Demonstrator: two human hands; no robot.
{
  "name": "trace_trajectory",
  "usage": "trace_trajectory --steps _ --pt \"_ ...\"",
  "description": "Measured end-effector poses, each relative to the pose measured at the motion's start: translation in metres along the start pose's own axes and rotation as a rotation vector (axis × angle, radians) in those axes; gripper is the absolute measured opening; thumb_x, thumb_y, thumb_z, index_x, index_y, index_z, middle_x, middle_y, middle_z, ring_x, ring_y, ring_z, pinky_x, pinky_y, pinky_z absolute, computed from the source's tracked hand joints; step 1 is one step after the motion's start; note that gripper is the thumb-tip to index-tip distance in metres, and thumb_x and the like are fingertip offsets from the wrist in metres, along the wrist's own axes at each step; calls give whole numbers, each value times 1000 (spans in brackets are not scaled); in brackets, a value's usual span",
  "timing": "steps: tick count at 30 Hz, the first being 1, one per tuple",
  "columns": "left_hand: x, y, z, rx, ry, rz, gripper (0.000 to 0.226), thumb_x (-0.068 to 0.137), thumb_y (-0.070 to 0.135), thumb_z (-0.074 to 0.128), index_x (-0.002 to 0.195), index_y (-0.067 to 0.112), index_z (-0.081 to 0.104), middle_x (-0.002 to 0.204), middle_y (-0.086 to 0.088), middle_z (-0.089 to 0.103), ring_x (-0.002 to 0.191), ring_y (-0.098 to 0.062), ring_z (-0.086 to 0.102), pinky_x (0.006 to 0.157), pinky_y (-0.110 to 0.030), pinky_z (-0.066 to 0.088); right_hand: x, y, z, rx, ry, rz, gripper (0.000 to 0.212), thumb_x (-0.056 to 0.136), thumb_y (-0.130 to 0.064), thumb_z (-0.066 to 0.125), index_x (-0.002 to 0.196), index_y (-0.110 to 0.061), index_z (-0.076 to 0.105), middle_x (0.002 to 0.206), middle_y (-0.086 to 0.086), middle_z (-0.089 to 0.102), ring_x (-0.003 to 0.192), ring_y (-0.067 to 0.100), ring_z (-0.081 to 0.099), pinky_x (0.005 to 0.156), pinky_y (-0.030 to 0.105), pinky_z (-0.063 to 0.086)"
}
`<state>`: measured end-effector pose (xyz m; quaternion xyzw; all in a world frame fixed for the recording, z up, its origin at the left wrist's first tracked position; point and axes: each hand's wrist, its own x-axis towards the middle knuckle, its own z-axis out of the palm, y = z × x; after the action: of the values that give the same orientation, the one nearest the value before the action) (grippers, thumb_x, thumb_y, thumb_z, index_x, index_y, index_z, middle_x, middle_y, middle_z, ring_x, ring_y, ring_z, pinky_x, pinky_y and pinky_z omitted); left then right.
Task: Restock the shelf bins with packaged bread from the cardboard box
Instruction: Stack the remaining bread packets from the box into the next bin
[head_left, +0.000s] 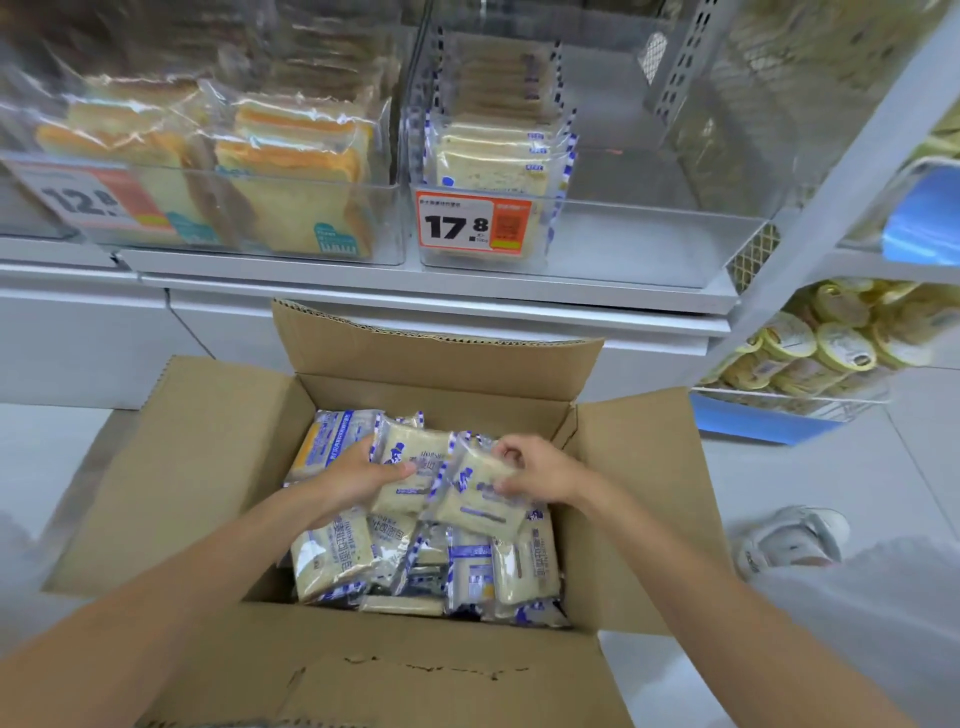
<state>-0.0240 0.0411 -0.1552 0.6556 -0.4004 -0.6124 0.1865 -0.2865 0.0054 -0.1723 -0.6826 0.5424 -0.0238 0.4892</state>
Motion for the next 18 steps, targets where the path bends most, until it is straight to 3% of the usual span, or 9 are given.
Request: trace_trajectory --steps 2,3,4,6,10,14,16,18 --pt "-4 9 1 -14 -38 59 102 80 55 70 155 21 11 161 1 18 145 -25 27 114 -44 28 3 -25 -14 85 53 -73 24 77 -11 76 83 -27 59 82 -6 59 71 10 59 66 35 49" --pt "-6 16 3 -5 -76 73 96 76 59 71 152 25 24 155 4 33 139 -22 37 113 -41 32 3 -39 -19 107 60 -113 22 78 -11 76 85 -26 61 82 -8 60 71 6 60 64 30 50" --pt "-10 22 5 -2 -96 93 78 74 59 73 139 31 40 140 9 50 128 -17 48 107 -36 38 3 -52 -22 121 64 -152 22 79 -11 77 89 -26 63 83 -9 60 71 4 59 66 26 49" --pt "-19 33 7 -11 -97 148 42 75 46 77 108 39 53 107 16 65 109 -10 60 92 -27 46 2 -73 -25 81 88 -207 28 79 -15 78 102 -22 65 94 -7 60 81 7 58 75 27 50" --pt "-28 42 -9 -65 -82 237 73 54 58 86 118 35 62 111 9 73 107 -14 67 102 -44 48 -10 -89 -37 29 115 -218 59 79 -27 80 132 -25 54 134 -3 49 120 11 49 104 26 39" --pt "-51 68 -17 -88 -48 301 69 61 46 84 122 28 59 113 6 72 106 -14 68 104 -44 46 -26 -105 -54 -5 174 -212 69 77 -39 80 138 -30 49 141 -6 46 123 10 46 101 25 39" --pt "-59 87 -18 -89 -23 351 66 61 42 86 120 26 60 108 3 74 101 -16 71 99 -43 50 -37 -121 -65 -33 218 -237 70 76 -41 80 137 -30 49 139 -10 44 121 7 45 98 22 37" --pt "-65 111 -15 -81 48 401 65 63 42 86 119 24 59 102 2 75 95 -15 72 88 -34 55 -49 -140 -81 -110 293 -288 64 74 -41 81 130 -29 52 131 -13 43 119 6 43 98 24 38"
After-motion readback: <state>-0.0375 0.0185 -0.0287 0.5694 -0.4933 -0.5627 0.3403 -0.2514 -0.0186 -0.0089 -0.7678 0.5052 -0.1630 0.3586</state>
